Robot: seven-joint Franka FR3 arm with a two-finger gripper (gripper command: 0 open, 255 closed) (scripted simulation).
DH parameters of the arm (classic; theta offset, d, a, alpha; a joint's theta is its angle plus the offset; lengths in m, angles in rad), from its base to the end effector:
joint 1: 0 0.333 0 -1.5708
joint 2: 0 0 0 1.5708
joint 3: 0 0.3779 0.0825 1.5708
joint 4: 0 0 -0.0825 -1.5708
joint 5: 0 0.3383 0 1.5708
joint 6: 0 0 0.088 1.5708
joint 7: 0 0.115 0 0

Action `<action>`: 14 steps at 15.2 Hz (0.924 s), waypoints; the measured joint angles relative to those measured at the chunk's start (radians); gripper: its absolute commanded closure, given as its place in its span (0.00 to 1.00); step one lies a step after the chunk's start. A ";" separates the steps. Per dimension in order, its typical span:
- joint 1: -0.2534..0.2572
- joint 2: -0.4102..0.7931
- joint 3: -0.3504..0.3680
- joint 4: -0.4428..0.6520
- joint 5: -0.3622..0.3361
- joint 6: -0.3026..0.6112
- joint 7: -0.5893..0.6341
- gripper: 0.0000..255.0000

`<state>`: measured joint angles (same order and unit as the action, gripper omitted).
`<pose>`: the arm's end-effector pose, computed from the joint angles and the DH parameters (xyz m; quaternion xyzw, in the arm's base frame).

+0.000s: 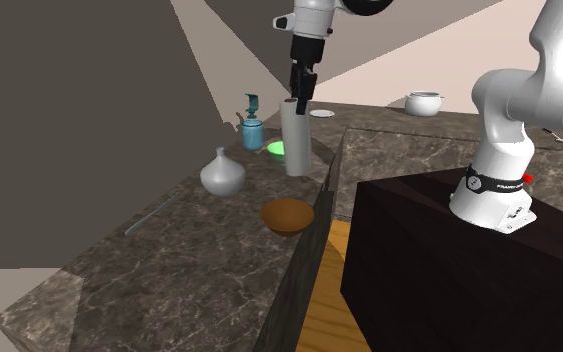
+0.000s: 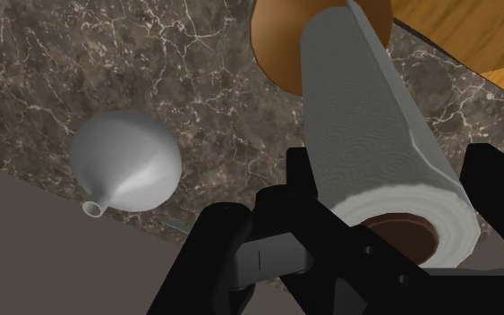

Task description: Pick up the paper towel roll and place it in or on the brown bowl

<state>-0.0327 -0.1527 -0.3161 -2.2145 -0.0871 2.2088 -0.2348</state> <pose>0.4349 -0.1699 0.5277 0.9969 -0.0334 0.0635 0.0326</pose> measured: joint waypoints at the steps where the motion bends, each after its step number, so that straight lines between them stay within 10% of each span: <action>1: -0.001 0.005 -0.002 -0.008 0.001 0.013 -0.002 1.00; 14: 0.000 0.082 -0.011 -0.108 0.023 0.187 -0.015 1.00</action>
<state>-0.0331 -0.0707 -0.3270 -2.3224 -0.0642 2.3956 -0.2499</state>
